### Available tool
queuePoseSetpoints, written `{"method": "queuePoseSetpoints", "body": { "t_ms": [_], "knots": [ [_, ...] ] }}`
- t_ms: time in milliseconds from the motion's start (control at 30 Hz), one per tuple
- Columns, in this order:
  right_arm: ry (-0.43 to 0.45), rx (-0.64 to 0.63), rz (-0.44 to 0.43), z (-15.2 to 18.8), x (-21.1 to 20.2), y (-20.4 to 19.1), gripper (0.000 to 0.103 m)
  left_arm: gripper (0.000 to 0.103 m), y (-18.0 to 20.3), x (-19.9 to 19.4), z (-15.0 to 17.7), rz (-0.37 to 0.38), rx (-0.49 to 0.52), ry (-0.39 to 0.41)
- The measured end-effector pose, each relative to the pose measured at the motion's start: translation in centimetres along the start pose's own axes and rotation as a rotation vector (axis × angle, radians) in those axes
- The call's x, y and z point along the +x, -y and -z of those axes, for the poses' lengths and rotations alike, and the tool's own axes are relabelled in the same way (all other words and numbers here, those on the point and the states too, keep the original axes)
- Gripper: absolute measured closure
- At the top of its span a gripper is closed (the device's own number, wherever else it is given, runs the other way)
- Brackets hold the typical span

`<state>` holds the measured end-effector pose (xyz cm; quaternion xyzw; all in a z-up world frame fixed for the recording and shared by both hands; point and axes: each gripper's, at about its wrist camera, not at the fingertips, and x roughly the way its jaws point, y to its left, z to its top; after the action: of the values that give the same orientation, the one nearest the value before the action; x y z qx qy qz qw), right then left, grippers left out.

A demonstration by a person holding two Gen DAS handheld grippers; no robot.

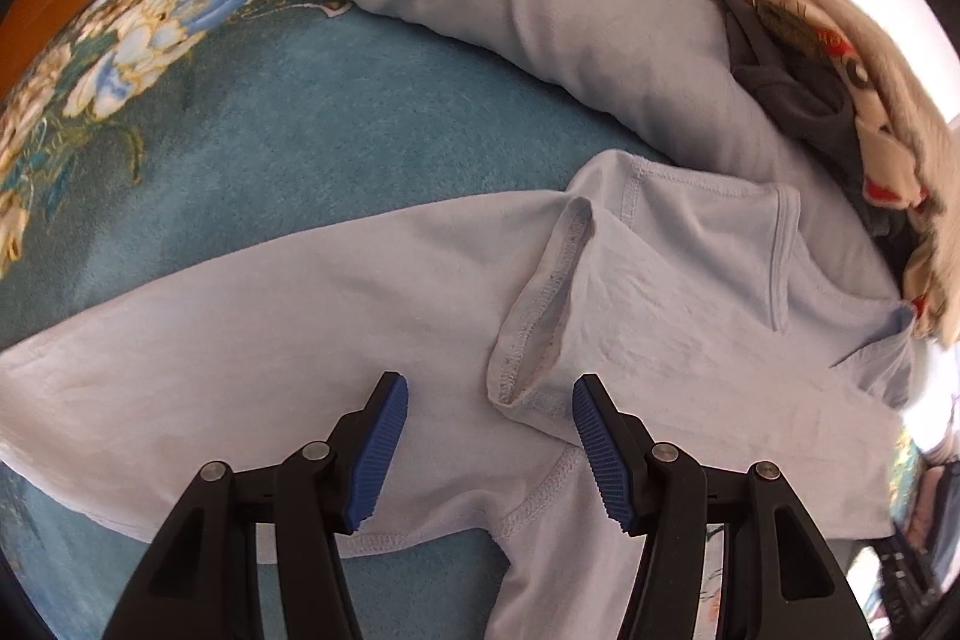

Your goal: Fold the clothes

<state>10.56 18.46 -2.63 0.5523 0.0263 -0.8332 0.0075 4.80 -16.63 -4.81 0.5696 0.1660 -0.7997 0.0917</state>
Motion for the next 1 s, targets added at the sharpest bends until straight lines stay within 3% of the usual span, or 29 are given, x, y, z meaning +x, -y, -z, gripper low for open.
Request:
{"method": "queuePoseSetpoints", "body": {
  "t_ms": [133,267,400,533,600,700,833,900,1000],
  "knots": [
    [0.024,0.02,0.054,0.8,-0.9,2.1,0.063,0.042,0.8,0.2,0.3,-0.043,0.038,0.002],
    [-0.009,0.019,0.05,1.3,-0.5,2.9,0.054,0.042,1.2,0.3,0.4,-0.062,0.064,0.007],
    [-0.042,0.017,0.048,1.6,-0.4,3.2,0.054,0.042,0.4,-0.6,0.5,-0.025,0.022,0.008],
    [-0.052,0.023,0.054,2.2,-1.7,4.6,0.054,0.042,-4.0,-3.9,2.1,0.092,-0.146,0.065],
    [-0.049,0.037,0.06,2.6,-2.7,5.9,0.054,0.042,-7.5,-6.3,3.7,0.105,-0.236,0.114],
    [-0.04,0.047,0.074,3.0,-4.3,7.6,0.054,0.042,-14.3,-9.3,6.4,0.067,-0.379,0.196],
    [-0.037,0.064,0.084,3.4,-5.5,7.5,0.053,0.042,-23.5,-12.1,10.8,-0.048,-0.605,0.274],
    [-0.042,0.084,0.064,3.6,-5.3,7.0,0.053,0.041,-27.6,-12.2,12.6,-0.066,-0.727,0.275],
    [-0.046,0.108,0.035,3.6,-5.1,6.3,0.052,0.041,-31.6,-11.9,14.1,-0.018,-0.839,0.304]
  ]
}}
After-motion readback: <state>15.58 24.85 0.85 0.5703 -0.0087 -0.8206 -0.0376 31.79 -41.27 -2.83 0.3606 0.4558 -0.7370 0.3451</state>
